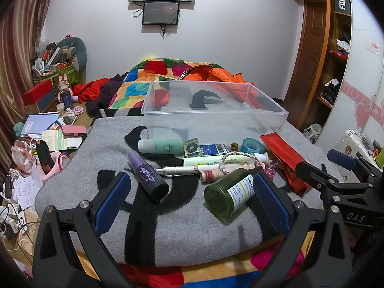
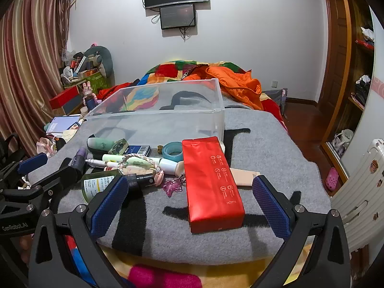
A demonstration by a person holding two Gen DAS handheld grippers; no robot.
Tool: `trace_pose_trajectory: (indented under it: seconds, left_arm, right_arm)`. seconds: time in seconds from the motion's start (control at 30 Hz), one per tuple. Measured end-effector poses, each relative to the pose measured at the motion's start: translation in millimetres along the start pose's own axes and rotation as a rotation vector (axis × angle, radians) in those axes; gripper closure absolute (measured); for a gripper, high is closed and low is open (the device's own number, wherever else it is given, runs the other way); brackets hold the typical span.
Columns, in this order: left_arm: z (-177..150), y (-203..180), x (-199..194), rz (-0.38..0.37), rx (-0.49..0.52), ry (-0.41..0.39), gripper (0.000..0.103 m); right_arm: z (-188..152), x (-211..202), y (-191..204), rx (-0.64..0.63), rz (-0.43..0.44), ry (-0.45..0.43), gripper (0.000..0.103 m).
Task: Organize objects
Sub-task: 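Move left tool toward purple spray bottle while right tool approaches red box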
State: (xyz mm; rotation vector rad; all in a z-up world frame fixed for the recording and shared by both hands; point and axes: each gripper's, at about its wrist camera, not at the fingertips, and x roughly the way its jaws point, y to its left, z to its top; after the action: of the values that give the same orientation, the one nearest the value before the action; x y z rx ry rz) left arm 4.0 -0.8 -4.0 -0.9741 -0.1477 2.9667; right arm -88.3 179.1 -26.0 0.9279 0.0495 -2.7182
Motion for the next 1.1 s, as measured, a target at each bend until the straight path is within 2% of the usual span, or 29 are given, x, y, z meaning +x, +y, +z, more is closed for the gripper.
trace_pose_trajectory:
  seconds: [0.73,0.93,1.1]
  left_arm:
    - [-1.6,4.0,0.5,-0.002,-0.014,0.006,0.0]
    - [-3.3,8.9,7.6,-0.032,-0.041,0.041,0.0]
    - [-5.2,13.9,14.3,-0.027,-0.052,0.052,0.0]
  right_arm:
    - [-0.3,-1.3,-0.2,0.002,0.003,0.0,0.0]
    - [-0.8,4.1,-2.1,0.007,0.01,0.014,0.0]
    - [-1.9,11.1,-6.3,0.015,0.027,0.035,0.0]
